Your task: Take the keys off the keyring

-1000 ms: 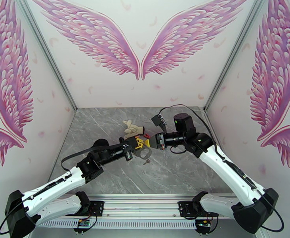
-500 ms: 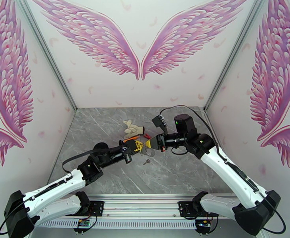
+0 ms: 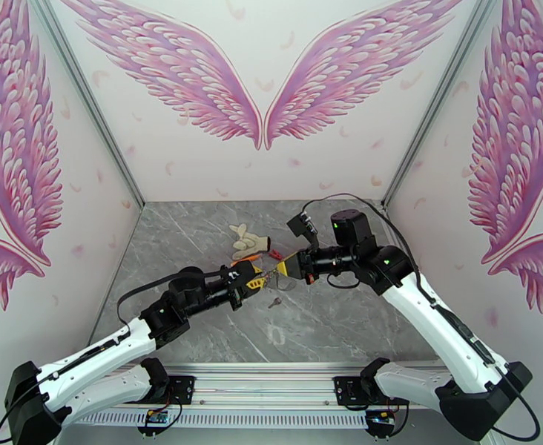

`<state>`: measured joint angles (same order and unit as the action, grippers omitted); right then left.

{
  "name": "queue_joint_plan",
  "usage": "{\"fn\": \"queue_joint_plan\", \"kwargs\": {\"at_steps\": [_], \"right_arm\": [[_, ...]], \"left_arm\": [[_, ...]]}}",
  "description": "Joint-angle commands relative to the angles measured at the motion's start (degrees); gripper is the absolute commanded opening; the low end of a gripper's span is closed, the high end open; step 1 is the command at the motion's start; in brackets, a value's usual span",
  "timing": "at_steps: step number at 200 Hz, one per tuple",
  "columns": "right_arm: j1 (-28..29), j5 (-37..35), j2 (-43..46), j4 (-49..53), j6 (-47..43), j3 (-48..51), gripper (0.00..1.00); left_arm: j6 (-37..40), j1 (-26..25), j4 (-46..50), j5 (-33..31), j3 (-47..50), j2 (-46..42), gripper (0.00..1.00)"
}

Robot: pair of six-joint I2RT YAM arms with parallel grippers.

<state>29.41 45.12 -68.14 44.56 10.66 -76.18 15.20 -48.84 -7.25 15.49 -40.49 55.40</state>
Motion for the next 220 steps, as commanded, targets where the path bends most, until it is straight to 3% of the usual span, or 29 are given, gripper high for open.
{"fn": "queue_joint_plan", "kwargs": {"at_steps": [1, 79, 150, 220], "right_arm": [[0.4, -1.2, 0.7, 2.8, -2.5, -1.9, 0.0], [1.6, -3.2, -0.1, 4.2, -4.2, -2.7, 0.0], [2.3, -3.8, -0.9, 3.2, -3.0, -3.1, 0.0], [2.8, -4.2, -1.1, 4.7, -4.4, -3.1, 0.0]], "left_arm": [[0.0, -0.5, 7.4, 1.9, -3.9, -0.6, 0.27], [0.6, -2.4, 10.9, 3.4, -9.5, 2.7, 0.36], [-1.7, -3.7, 11.6, -0.6, -12.7, 6.4, 0.38], [-1.4, -3.7, 13.9, -6.3, -14.1, 7.6, 0.28]]}}
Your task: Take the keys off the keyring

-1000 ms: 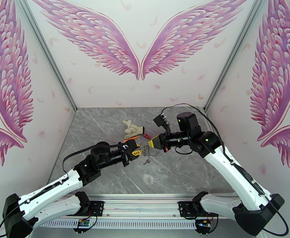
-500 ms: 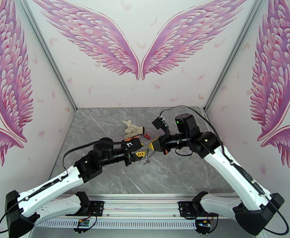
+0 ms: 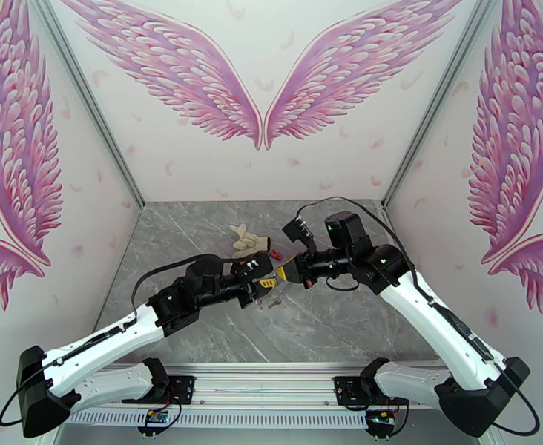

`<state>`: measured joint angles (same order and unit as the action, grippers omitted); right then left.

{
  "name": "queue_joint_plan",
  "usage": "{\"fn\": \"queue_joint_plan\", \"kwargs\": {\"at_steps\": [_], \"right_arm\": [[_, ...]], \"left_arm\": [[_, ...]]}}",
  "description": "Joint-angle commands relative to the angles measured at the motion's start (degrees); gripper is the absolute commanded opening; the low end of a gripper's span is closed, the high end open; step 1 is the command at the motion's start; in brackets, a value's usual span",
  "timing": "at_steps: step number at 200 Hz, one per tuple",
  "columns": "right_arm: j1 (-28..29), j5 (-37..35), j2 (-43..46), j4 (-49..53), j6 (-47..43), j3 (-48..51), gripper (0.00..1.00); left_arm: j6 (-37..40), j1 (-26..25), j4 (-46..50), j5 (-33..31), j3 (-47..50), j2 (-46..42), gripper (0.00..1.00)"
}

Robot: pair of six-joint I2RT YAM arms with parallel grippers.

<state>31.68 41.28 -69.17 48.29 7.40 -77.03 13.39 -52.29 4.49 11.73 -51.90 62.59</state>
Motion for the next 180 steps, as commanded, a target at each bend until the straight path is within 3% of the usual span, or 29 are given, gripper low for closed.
{"fn": "queue_joint_plan", "kwargs": {"at_steps": [1, 36, 51, 76, 112, 180], "right_arm": [[0.5, -0.4, -0.1, 0.9, -1.2, -2.2, 0.0], [0.8, -0.4, -0.7, 1.3, -1.4, -2.5, 0.0], [1.0, -0.8, -0.8, 1.2, -1.2, -2.8, 0.0], [1.2, -1.5, -1.0, 1.3, -0.9, -3.2, 0.0], [1.1, -3.5, -1.3, 2.2, -0.4, -3.9, 0.0], [0.5, -6.7, 1.7, 0.9, 2.7, -1.8, 0.0]], "left_arm": [[0.4, -0.3, 2.3, -2.5, -2.8, 0.5, 0.28], [1.5, -0.3, 4.8, -2.2, -4.8, 1.1, 0.26], [2.4, -0.4, 6.5, -0.8, -6.1, 1.9, 0.19], [3.9, -0.4, 7.7, 0.4, -7.1, 2.8, 0.19], [6.4, -0.4, 8.4, -0.7, -6.3, 1.7, 0.09], [10.7, -0.3, -8.9, -1.9, 5.8, -5.1, 0.01]]}}
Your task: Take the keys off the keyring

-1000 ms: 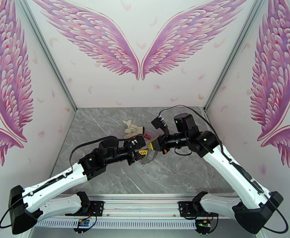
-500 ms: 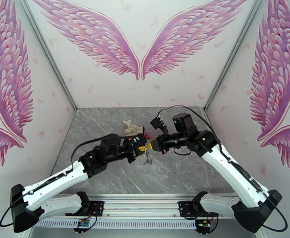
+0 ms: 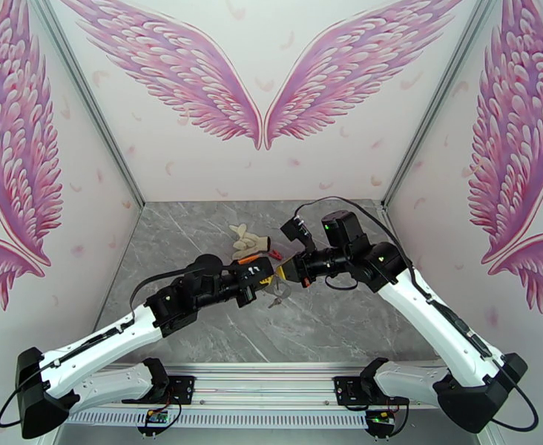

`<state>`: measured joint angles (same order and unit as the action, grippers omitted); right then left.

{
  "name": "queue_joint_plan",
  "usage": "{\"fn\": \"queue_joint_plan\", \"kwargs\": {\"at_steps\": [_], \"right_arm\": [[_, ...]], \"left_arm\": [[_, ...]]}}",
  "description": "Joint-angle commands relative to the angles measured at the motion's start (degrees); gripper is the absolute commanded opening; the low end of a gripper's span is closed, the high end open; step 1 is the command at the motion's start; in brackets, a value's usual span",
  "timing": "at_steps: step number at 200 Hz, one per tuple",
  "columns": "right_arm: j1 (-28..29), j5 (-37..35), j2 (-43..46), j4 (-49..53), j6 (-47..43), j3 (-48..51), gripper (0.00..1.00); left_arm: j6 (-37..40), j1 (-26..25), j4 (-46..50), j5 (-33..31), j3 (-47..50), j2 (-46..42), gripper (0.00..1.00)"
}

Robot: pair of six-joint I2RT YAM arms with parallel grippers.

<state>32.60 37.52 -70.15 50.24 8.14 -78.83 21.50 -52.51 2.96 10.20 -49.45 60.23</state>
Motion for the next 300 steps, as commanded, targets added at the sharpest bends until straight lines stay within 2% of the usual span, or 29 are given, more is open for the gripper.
{"fn": "queue_joint_plan", "kwargs": {"at_steps": [1, 29, 53, 70, 98, 119, 155, 170, 225, 269, 300], "right_arm": [[-0.4, -2.9, 2.8, -1.2, 2.0, 0.0, 0.0], [-1.7, -2.6, 4.3, -3.9, 4.6, 2.2, 0.0], [-1.8, 0.1, 4.2, -5.1, 5.7, 1.8, 0.0], [-1.7, 0.2, 3.4, -2.3, 5.0, -0.8, 0.0], [-1.7, -4.5, 1.9, 3.9, 2.8, -2.5, 0.0], [-1.7, -3.6, 0.2, 4.9, 3.6, -3.2, 0.0], [-1.5, -3.3, -0.6, 5.0, 4.7, -3.3, 0.0], [-1.5, -3.2, -0.6, 4.7, 5.0, -3.0, 0.0], [-1.1, -1.7, -1.2, 1.8, 6.8, -1.8, 0.0], [-0.6, -0.7, -1.8, 0.8, 6.7, -1.2, 0.0], [-0.5, -0.3, -1.6, 0.8, 6.2, -1.1, 0.0]], "left_arm": [[2.7, 0.0, -7.6, -0.3, 3.5, -2.8, 0.01], [2.8, 0.1, -15.8, 1.9, 7.1, -4.4, 0.0], [1.4, 0.1, -20.7, 0.7, 8.8, -2.4, 0.01], [-0.1, 0.1, -18.6, -0.3, 8.1, -0.4, 0.03], [-1.7, 0.1, -14.1, -3.5, 7.2, 1.4, 0.14], [-2.4, 0.0, -10.7, -3.2, 6.1, 1.0, 0.23], [-8.4, -0.6, 5.5, -2.3, -2.6, 2.1, 0.33], [-10.1, -1.3, 7.6, -2.7, -4.0, 2.6, 0.33], [-11.1, -2.5, 5.8, -1.7, -5.1, 3.8, 0.36], [-11.5, -2.5, 3.7, -4.5, -6.8, 6.2, 0.35], [-11.7, -2.4, 1.9, -6.6, -7.1, 6.9, 0.31]]}}
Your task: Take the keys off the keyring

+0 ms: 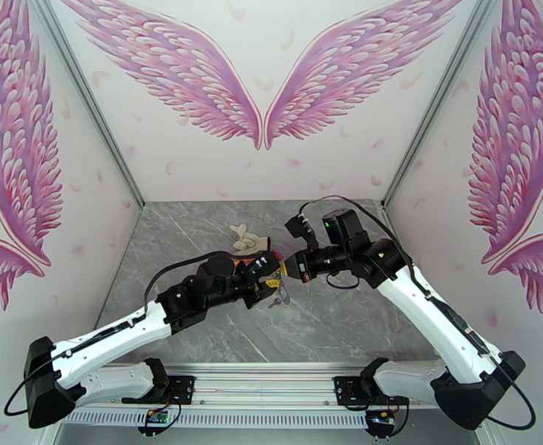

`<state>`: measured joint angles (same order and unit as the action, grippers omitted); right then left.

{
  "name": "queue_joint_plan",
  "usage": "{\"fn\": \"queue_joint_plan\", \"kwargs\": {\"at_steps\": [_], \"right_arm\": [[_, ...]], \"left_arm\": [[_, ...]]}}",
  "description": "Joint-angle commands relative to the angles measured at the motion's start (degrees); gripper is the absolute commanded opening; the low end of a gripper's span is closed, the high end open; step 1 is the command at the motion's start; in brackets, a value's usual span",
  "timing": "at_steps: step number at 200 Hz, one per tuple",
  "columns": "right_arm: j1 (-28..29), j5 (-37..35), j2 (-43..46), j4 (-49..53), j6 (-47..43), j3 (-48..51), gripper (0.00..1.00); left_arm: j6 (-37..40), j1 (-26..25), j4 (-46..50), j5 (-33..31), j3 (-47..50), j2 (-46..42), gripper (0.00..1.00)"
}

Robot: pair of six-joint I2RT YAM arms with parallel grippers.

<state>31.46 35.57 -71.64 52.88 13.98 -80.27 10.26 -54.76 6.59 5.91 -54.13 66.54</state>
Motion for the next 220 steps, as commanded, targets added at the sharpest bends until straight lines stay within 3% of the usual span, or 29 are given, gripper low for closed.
{"fn": "queue_joint_plan", "kwargs": {"at_steps": [1, 77, 128, 177, 220], "right_arm": [[0.7, 1.6, -0.1, -1.8, 0.4, 0.4, 0.0], [0.8, 1.8, -0.3, -0.5, -0.9, -0.4, 0.0], [0.7, -0.5, 0.2, 0.5, -1.7, -1.2, 0.0], [0.8, -5.8, 2.2, 0.9, -1.8, -0.6, 0.0], [0.8, -8.0, 4.0, 0.0, -2.1, 0.7, 0.0]], "left_arm": [[-0.4, -0.2, -1.7, -2.4, -2.4, 0.6, 0.31], [1.3, 0.2, -0.3, -3.0, -4.1, 1.2, 0.27], [4.7, 0.5, 0.6, -1.2, -4.3, 2.0, 0.13], [6.8, 1.1, -8.5, -1.1, 2.2, -1.5, 0.05], [8.9, 1.4, -22.2, 0.2, 10.3, -4.6, 0.02]]}}
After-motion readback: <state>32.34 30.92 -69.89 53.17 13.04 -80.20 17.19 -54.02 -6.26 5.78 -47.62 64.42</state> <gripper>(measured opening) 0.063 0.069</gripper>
